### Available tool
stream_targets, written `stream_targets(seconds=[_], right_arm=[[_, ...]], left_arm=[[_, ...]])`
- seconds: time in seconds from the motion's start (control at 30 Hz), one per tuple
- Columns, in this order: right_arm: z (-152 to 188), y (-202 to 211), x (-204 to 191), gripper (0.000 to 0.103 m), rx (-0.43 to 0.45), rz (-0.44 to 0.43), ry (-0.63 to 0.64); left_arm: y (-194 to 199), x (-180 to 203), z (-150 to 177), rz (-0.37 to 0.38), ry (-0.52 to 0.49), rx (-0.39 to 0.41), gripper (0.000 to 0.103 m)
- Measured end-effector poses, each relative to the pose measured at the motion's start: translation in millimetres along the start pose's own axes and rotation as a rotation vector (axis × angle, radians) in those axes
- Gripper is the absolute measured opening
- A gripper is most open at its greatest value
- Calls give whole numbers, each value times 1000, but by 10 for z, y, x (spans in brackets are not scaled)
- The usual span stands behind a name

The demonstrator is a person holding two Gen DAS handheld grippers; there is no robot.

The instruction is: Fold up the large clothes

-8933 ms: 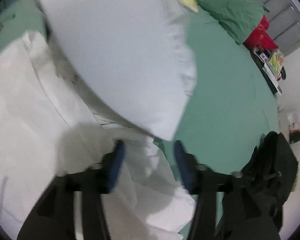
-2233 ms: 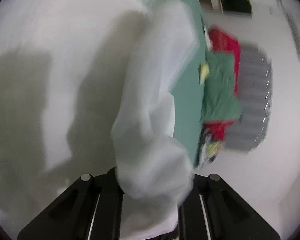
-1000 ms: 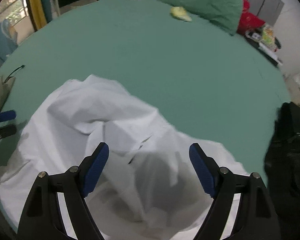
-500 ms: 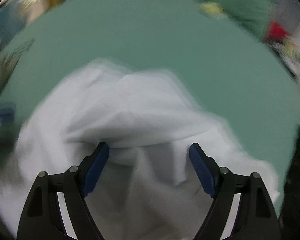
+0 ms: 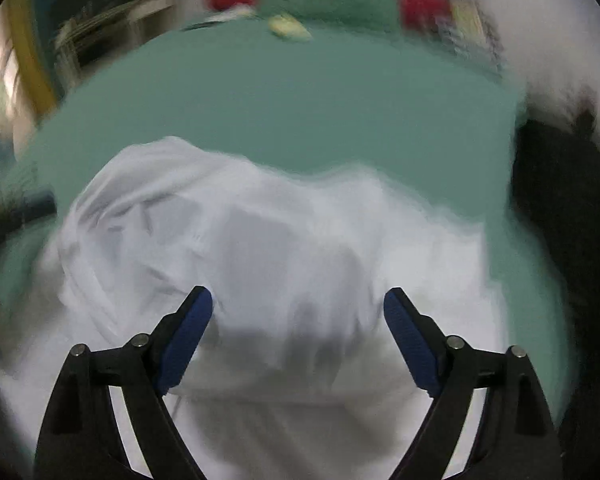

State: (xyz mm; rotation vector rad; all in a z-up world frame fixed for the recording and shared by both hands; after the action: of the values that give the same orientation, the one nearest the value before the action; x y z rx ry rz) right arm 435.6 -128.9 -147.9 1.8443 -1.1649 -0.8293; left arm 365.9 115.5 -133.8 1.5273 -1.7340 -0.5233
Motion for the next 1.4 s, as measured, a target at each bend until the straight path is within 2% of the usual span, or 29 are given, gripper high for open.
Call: stream_targets(seconds=[0.03,0.1,0.13,0.27,0.3,0.33,0.4,0.43,0.47,0.57,0.67,0.8,0.93,1.03,1.1,1.17,1.23,1.3,1.37,1.4], right_arm=[[50,-101,177,57,-20,-69,-75],[103,-198,370,23,-27,-141,-121],[98,-187,471,9,-13,-132,-126],[6,5,917,9,24,-49,-148],[11,36,989,9,19,-49,-160],[31,79,1041,15,14,-53,-169],[193,276,988,42,-11,-27,-149],[273,390,959,68,-2,7,-115],[344,463,867,77,11,33,-84],[715,799,818,77,31,80,5],[1104,1073,853,77,23,114,19],[1628,1231,997,77,-7,195,18],[2095,1299,1267,77,-20,154,-111],[2370,1353,1365,77,39,121,-146],[2484,1390,1387,77,107,94,-139],[2498,1350,1379,77,127,108,-123],[2436,1385,1341,77,158,195,-91],[2339,1432,1319,77,190,271,-51],[2312,1403,1387,77,160,311,-52],[2328,1320,1474,78,115,275,-92]], left_arm=[[-29,7,21,2,3,-11,54],[-55,15,72,6,-2,-38,54],[-50,18,99,-1,-10,-50,54],[74,-8,309,-29,-37,-93,54],[113,-14,355,-36,-39,-100,54],[181,-17,412,-43,-36,-100,54],[323,-19,516,-48,-23,-85,54],[416,-35,585,-59,-6,-77,54],[518,-61,665,-67,19,-65,54],[822,-190,985,-85,106,-39,54],[1109,-319,1328,-118,156,1,55],[1361,-425,1742,-133,220,10,64],[1350,-310,1897,-127,191,-40,65],[1270,-186,1932,-136,124,-59,65],[1149,-150,1964,-180,64,-97,65],[1119,-72,1965,-226,2,-96,65],[1160,-27,1938,-253,-14,-90,65],[1294,-42,1889,-240,-13,-22,65],[1375,-130,1852,-261,-2,11,65],[1359,-191,1826,-280,6,11,66]])
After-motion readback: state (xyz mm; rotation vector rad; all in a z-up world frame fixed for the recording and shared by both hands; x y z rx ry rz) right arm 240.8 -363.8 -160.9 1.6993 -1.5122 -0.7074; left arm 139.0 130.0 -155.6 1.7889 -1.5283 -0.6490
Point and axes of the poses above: each gripper's, at about its wrist camera, not at the fingertips, and y roughly against the way its jaws point, x to its right, z to its underside, the point moved 1 cm from there along -y, roughly the way its jaws point, and after that the axes turned 1 degree about z, right-handed, at the moved point
